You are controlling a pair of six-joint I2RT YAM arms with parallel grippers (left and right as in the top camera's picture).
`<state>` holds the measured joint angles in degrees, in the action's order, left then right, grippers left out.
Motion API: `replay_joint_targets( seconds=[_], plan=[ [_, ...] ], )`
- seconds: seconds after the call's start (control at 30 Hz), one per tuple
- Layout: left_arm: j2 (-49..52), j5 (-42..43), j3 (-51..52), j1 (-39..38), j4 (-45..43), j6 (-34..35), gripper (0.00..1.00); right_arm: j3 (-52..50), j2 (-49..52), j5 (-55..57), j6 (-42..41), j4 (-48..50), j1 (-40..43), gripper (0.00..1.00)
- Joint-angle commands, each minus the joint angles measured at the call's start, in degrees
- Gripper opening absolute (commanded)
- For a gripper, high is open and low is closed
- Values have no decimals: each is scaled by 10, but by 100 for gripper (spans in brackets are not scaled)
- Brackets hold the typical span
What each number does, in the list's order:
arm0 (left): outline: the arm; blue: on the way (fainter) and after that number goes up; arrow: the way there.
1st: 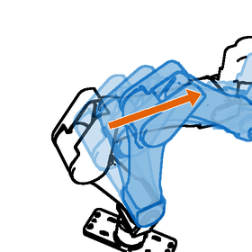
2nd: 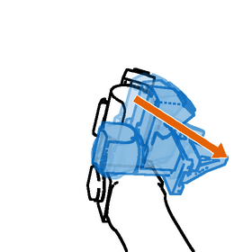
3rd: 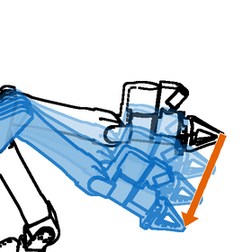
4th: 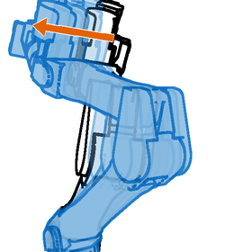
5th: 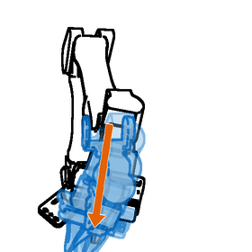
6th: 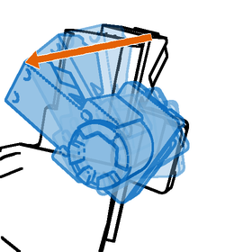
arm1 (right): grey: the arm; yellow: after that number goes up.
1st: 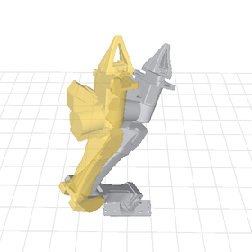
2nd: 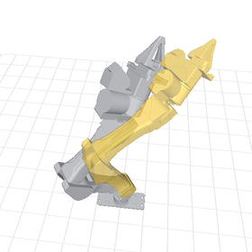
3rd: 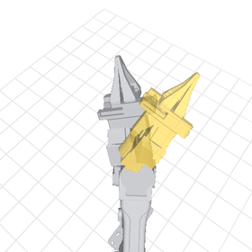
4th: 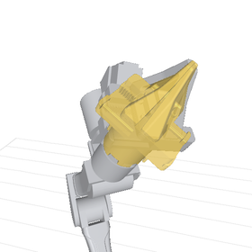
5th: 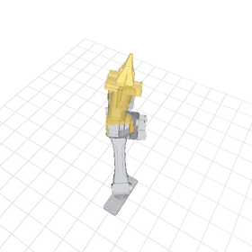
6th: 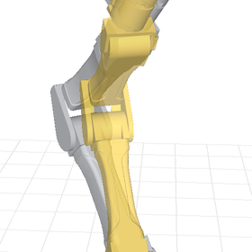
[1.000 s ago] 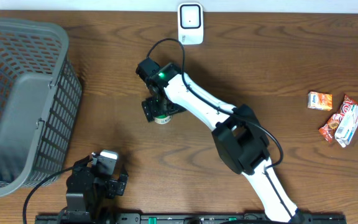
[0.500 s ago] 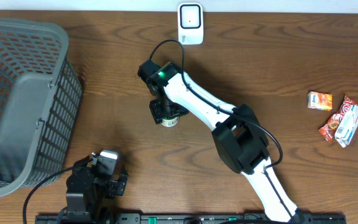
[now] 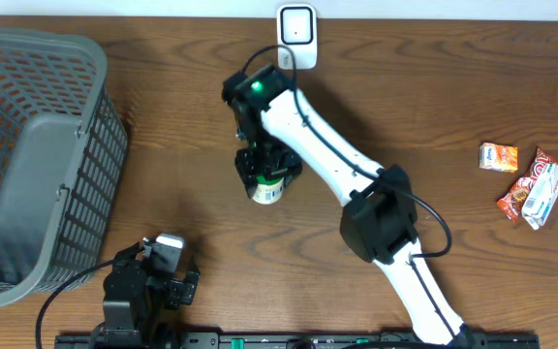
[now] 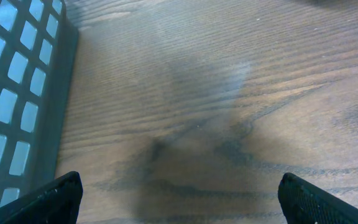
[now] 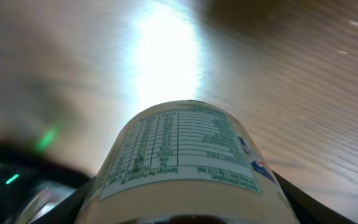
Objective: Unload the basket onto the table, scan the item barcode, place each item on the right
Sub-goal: 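Lift the green-lidded jar and rotate it in the right gripper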
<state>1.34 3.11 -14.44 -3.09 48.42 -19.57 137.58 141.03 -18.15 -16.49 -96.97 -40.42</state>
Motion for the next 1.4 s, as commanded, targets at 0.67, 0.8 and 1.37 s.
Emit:
replay_joint_targets(
  seconds=[0.67, 0.8, 1.37],
  plan=[
    [-3, 3, 10, 2, 25, -1, 98, 12, -10, -199, 54, -3, 66, 47],
    [-3, 3, 10, 2, 25, -1, 98, 12, -10, -200, 54, -4, 66, 49],
    [-3, 3, 10, 2, 25, -1, 98, 12, -10, -225, 54, -3, 66, 54]
  ],
)
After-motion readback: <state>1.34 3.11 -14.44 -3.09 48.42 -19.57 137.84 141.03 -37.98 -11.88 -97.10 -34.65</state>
